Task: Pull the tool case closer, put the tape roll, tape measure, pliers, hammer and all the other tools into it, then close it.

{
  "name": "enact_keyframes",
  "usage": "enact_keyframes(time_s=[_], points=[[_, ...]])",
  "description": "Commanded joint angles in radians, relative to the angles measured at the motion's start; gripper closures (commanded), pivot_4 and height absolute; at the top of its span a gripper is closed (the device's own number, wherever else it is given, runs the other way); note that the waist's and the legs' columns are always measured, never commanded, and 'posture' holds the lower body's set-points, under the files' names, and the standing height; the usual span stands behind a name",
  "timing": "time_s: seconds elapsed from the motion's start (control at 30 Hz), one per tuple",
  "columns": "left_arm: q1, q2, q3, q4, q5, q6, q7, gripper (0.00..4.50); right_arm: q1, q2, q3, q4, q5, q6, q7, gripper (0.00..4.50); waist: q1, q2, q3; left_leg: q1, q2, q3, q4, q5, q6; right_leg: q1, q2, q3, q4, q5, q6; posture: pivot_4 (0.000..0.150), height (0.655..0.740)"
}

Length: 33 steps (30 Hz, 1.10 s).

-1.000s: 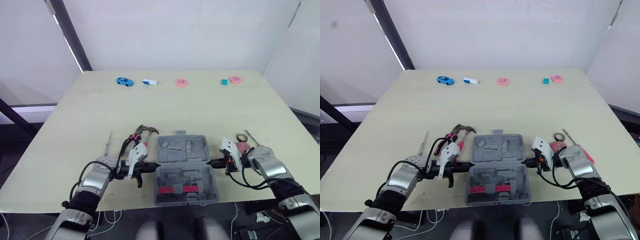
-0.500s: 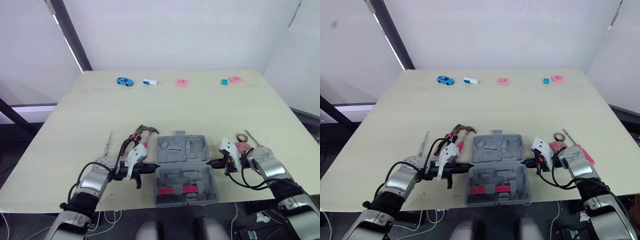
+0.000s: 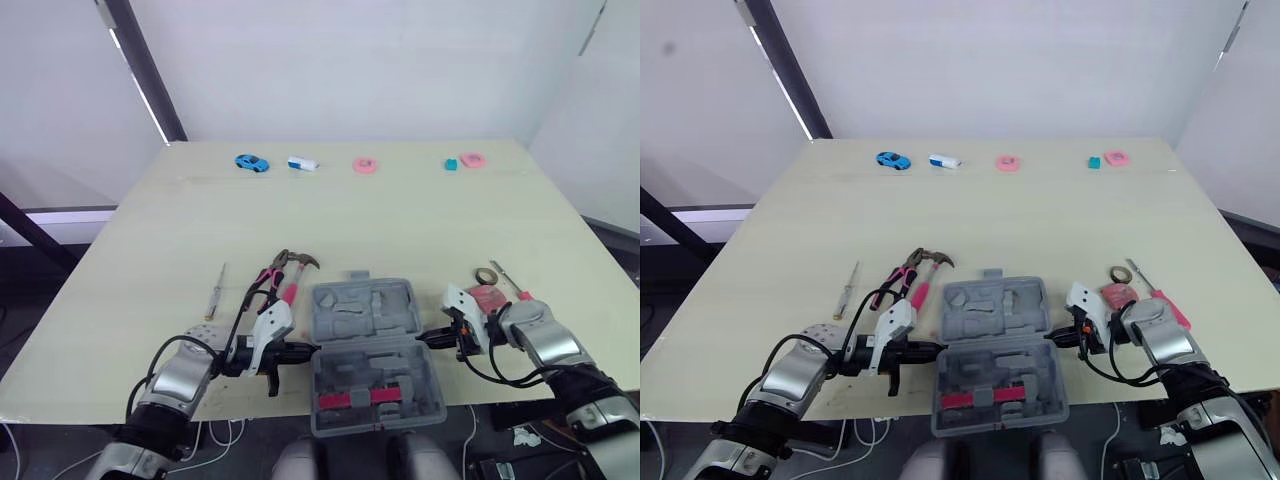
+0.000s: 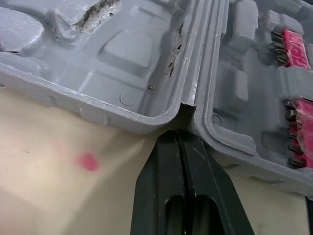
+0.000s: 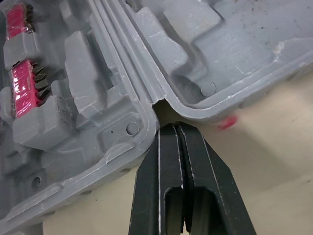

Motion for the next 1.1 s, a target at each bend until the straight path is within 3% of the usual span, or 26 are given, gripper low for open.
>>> enact_keyframes(time_s=[0.03,1.1], points=[[0.023,0.013,-0.020,-0.028,-0.003,0.007,-0.013,4.47,0.012,-0.014,0.006,-0.056,0.026,0.017,0.015,4.50,0.000,0.000,0.000,0.000,0.000,0.000,0.000,0.000,0.000,0.000,0.000,0.000,0.000,0.000,0.000,0.150,0.7395],[0.021,0.007,-0.036,-0.039,-0.006,0.019,-0.001,4.47,0.060,-0.051,0.030,-0.123,0.059,0.081,-0.007,4.50,0.005,0.000,0.000,0.000,0.000,0.000,0.000,0.000,0.000,0.000,0.000,0.000,0.000,-0.001,-0.001,0.150,0.7395]])
